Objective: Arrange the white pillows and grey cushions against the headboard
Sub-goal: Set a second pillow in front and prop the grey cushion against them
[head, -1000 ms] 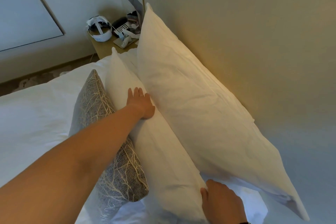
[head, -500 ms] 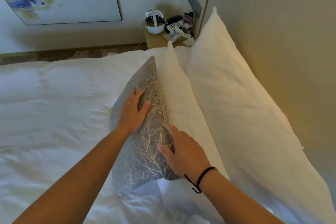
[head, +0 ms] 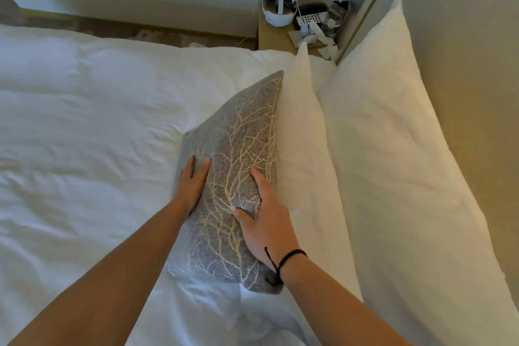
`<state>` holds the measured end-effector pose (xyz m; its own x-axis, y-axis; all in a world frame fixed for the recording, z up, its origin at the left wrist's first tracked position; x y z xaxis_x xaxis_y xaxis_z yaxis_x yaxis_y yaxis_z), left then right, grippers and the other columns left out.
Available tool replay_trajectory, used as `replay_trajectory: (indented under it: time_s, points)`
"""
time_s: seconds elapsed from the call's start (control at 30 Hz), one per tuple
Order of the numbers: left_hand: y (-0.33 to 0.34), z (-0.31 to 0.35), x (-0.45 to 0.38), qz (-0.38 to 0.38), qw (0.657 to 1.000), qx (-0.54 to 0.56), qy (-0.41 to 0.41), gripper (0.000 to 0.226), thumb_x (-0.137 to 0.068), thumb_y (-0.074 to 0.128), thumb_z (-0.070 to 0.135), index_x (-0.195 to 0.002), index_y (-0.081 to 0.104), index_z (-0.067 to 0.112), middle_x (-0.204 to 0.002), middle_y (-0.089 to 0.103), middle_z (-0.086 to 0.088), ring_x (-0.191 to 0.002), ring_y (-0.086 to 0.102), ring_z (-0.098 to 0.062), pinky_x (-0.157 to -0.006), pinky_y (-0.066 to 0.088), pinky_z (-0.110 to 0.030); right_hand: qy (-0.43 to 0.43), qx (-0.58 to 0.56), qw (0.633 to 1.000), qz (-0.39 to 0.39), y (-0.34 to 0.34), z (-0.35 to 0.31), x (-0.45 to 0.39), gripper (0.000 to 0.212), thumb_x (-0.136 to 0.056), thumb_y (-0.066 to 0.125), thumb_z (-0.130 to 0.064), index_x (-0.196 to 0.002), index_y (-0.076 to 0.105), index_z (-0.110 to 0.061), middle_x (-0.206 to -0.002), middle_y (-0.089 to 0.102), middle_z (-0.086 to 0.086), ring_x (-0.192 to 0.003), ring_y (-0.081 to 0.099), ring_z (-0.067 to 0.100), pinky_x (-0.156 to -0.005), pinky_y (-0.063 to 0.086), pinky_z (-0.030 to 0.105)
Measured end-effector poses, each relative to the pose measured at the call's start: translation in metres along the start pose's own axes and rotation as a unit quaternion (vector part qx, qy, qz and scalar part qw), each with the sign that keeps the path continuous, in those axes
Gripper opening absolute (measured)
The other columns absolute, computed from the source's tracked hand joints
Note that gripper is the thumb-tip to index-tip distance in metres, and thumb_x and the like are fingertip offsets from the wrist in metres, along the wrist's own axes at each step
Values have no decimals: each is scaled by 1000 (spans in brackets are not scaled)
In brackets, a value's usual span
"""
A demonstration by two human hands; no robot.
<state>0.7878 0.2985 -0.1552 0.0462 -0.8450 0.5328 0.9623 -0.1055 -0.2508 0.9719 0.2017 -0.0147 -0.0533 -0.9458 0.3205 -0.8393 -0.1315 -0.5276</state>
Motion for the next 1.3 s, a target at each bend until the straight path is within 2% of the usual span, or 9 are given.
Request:
replay_trajectory:
  time_s: [0.07, 0.13, 0.2, 0.43, 0.57, 0.67, 0.97, 1.07, 1.3]
  points:
    - [-6, -2, 6, 9, 1000, -14, -6, 102, -69, 41, 92, -153, 17, 39, -163, 19, 1, -149, 18, -26, -118, 20, -58, -19, -34, 999, 1, 7, 0, 12, 76, -91, 64, -33, -140, 13, -60, -90, 66, 2, -66, 64, 3, -46, 48, 14]
    - [-7, -6, 14, 2, 1000, -18, -10, 102, -69, 42, 92, -153, 16, 40, -164, 17, 3, -150, 15, -25, -118, 19, -58, -40, -50, 998, 6, 8, 2, 23, 76, -91, 64, -33, -141, 14, -61, -111, 53, -34, -98, 49, -12, -53, 44, 2]
    - [-2, -9, 24, -7, 1000, -12, -16, 104, -68, 42, 93, -154, 13, 41, -164, 16, 5, -150, 16, -23, -119, 20, -56, -39, -58, 998, 4, 3, 10, 29, 76, -91, 63, -33, -139, 14, -64, -98, 47, -56, -86, 61, -5, -60, 47, 3]
    - [45, -6, 32, -68, 997, 17, -33, 92, -76, 36, 89, -153, 14, 45, -163, 19, 5, -148, 21, -23, -118, 20, -56, -41, -34, 999, 6, -26, 21, 37, 74, -90, 62, -35, -137, 14, -67, -94, 72, 6, -55, 62, 18, -61, 57, 38]
    - [101, 4, 36, -175, 978, 103, -58, 83, -82, 39, 84, -151, 30, 39, -153, 41, -12, -138, 40, -37, -111, 32, -64, -62, -20, 997, 44, -58, 26, 47, 73, -90, 62, -36, -137, 15, -68, -96, 73, -3, -73, 67, 12, -68, 59, 30]
    - [131, 10, 41, -183, 975, 118, -48, 72, -89, 35, 78, -150, 32, 39, -150, 44, -14, -133, 47, -38, -108, 36, -64, -64, 20, 995, 75, -83, 31, 58, 73, -88, 61, -42, -137, 14, -69, -106, 59, -36, -87, 62, -7, -75, 47, 7]
    - [120, 19, 46, -105, 990, 89, -31, 91, -80, 29, 83, -155, 20, 33, -161, 25, -8, -147, 23, -35, -115, 24, -63, -5, 74, 996, 59, -75, 39, 49, 78, -86, 60, -51, -137, 5, -69, -118, 67, -8, -87, 66, 16, -82, 55, 36]
    - [113, 41, 70, -82, 995, 55, 19, 114, -63, 24, 99, -156, 13, 34, -162, 21, -3, -150, 17, -28, -118, 20, -59, 8, 98, 994, 46, -86, 45, 60, 75, -80, 55, -66, -136, 4, -71, -117, 65, -8, -93, 64, 17, -81, 52, 35]
    - [124, 109, 144, -56, 967, -139, 204, 95, -71, 38, 91, -146, -11, 58, -165, -11, 5, -151, -5, -17, -120, 10, -52, -4, 178, 974, 137, -128, 67, 141, 68, -80, 44, -76, -140, 34, -45, -112, 44, -14, -100, 49, 8, -84, 43, 24]
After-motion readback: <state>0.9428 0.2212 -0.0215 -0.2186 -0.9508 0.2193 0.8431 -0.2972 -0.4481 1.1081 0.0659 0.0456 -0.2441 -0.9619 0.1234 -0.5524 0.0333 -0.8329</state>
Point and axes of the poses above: each hand's wrist, its own x-axis away from the middle knuckle, its own y-axis out of the palm, z = x × y, the point moved 9 cm from there along -x, towards the middle knuckle
